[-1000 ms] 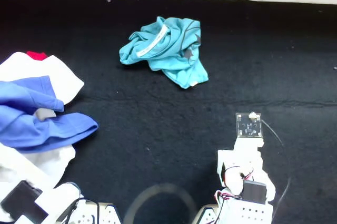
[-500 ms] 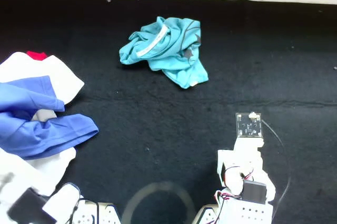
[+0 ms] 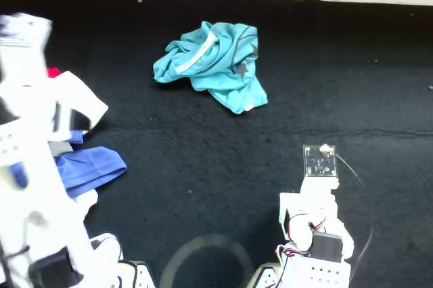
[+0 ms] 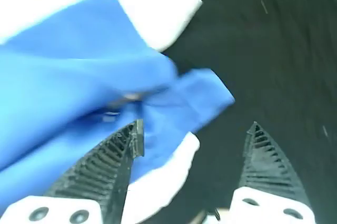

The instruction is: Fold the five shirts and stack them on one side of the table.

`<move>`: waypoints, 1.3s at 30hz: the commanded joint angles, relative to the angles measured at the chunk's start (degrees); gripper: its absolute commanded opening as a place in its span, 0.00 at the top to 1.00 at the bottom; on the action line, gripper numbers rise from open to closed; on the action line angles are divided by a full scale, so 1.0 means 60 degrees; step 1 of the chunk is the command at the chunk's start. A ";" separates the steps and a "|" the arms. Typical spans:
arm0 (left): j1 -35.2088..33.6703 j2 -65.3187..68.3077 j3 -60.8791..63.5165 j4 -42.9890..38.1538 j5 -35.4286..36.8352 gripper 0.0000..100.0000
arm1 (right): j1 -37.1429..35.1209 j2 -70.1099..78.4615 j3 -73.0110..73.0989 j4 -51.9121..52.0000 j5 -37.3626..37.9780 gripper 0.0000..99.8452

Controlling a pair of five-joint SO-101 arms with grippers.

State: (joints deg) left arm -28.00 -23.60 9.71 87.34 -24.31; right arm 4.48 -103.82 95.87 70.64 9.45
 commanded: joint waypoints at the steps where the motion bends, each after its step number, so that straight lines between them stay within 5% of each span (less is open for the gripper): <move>1: 0.0579 0.0505 0.1766 -0.1099 -0.0029 0.70 | 0.0095 -0.0095 0.1179 0.0081 -0.0044 0.99; 9: -0.0755 0.2117 0.4593 -0.4923 -0.0088 0.70 | 0.0095 -0.0095 0.1179 0.0081 -0.0044 0.99; 21: -0.5194 0.5458 0.2821 -0.8923 -0.2696 0.70 | 0.0095 -0.0095 0.1179 0.0081 -0.0044 0.99; 29: -0.6352 0.8286 -0.2322 -0.7575 -0.2637 0.70 | 0.0095 -0.0095 0.1179 0.0081 -0.0044 0.99; 39: -0.5414 0.9443 -0.7612 -0.0923 -0.1055 0.70 | 0.0095 -0.0095 0.1179 0.0081 -0.0044 0.99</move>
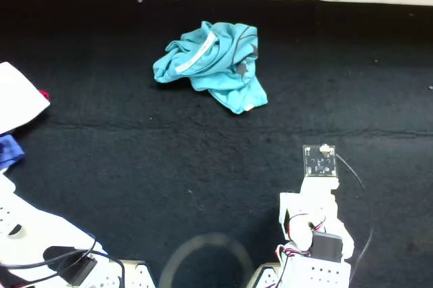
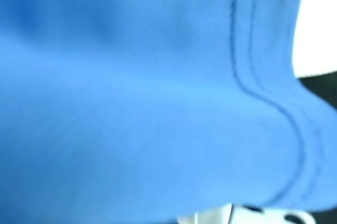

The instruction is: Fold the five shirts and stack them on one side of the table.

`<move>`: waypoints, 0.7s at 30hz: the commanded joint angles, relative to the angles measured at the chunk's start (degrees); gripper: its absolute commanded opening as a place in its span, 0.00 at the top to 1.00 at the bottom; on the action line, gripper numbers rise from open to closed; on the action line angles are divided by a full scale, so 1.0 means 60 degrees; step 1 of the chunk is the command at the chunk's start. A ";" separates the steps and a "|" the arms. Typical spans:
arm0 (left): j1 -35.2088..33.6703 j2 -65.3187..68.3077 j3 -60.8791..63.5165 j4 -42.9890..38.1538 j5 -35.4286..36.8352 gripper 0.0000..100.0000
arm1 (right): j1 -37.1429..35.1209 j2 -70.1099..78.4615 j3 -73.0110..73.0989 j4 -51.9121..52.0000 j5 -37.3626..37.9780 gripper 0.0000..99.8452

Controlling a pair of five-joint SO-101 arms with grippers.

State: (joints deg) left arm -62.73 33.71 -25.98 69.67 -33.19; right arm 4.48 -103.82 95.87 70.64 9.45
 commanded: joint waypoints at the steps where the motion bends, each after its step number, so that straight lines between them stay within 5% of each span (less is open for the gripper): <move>1: 0.0623 -0.0125 -0.2117 0.2740 0.0586 0.70 | 0.0095 -0.0095 0.1179 0.0081 -0.0044 0.99; 6: 0.1927 -0.0154 -0.4271 0.5451 0.1495 0.70 | 0.0095 -0.0095 0.1179 0.0081 -0.0044 0.99; 12: 0.3231 -0.1238 -0.4256 0.5421 0.2505 0.70 | 0.0095 -0.0095 0.1179 0.0081 -0.0044 0.99; 21: 0.5062 -0.5531 -0.1062 0.5421 0.2505 0.70 | 0.0095 -0.0095 0.1179 0.0081 -0.0044 0.99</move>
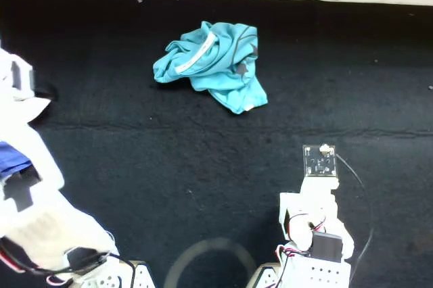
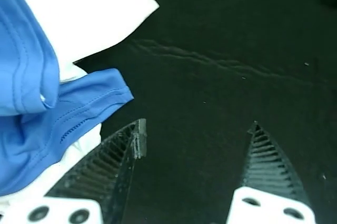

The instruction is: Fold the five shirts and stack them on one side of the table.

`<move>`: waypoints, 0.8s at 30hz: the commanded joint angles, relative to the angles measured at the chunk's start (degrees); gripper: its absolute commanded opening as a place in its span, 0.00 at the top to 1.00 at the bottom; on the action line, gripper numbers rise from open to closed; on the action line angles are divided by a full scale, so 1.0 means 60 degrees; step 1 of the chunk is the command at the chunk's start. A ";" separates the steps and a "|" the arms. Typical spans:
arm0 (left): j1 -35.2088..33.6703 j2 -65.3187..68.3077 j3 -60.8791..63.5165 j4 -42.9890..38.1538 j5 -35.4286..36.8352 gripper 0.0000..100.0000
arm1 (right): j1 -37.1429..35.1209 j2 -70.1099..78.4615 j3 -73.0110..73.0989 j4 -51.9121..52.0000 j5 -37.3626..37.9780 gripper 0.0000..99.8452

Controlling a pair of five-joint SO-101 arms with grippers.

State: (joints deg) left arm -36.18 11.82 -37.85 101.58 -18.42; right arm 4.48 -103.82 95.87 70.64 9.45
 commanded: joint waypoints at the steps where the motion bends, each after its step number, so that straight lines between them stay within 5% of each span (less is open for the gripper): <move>1: 0.0960 -0.2469 0.1355 0.0103 0.0044 0.70 | 0.0095 -0.0095 0.1179 0.0081 -0.0044 0.99; 9: 0.3817 -0.5106 0.4022 -0.0879 0.0733 0.70 | 0.0095 -0.0095 0.1179 0.0081 -0.0044 0.99; 17: 0.5399 -0.4520 0.6923 -0.5436 0.3282 0.70 | 0.0095 -0.0095 0.1179 0.0081 -0.0044 0.99; 24: 0.6396 -0.2762 0.7377 -0.8088 0.4147 0.69 | 0.0095 -0.0095 0.1179 0.0081 -0.0044 0.99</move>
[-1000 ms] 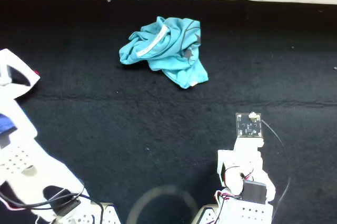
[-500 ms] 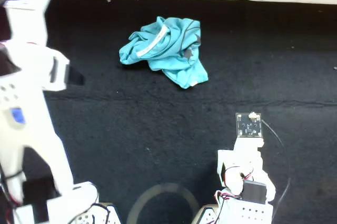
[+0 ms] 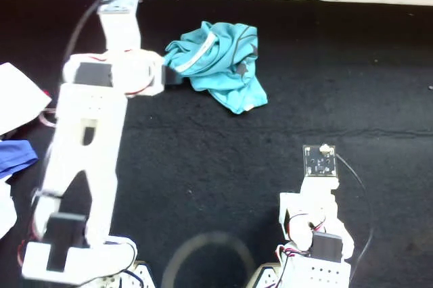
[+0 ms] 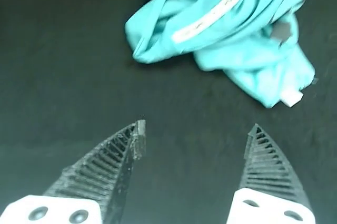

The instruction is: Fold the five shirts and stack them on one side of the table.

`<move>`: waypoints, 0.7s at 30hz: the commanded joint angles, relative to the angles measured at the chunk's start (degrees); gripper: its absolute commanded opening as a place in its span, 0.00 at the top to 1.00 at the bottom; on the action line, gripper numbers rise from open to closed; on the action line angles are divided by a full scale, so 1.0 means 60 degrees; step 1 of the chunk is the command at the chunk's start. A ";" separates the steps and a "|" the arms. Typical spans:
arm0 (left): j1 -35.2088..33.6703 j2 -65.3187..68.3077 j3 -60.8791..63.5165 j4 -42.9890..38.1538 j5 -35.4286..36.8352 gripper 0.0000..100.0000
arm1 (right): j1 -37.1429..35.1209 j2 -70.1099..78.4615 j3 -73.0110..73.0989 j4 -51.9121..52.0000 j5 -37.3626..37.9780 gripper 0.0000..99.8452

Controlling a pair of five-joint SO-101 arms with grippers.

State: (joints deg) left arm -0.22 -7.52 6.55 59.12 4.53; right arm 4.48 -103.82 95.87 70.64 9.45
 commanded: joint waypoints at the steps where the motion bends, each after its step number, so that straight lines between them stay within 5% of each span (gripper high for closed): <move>1: 0.0520 0.0755 -0.0022 -0.1436 0.0454 0.69 | 0.0095 -0.0095 0.1179 0.0081 -0.0044 0.99; 12: 0.2689 0.4051 -0.0037 -0.3326 0.0821 0.69 | 0.0066 -0.0095 0.1179 0.0081 -0.0029 0.99; 21: 0.3875 0.4637 -0.0037 -0.4908 0.0821 0.70 | 0.0066 -0.0095 0.1179 0.0051 -0.0029 0.99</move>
State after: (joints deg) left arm 21.05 20.53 6.64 33.27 9.19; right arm 4.48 -103.82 95.87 70.64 9.45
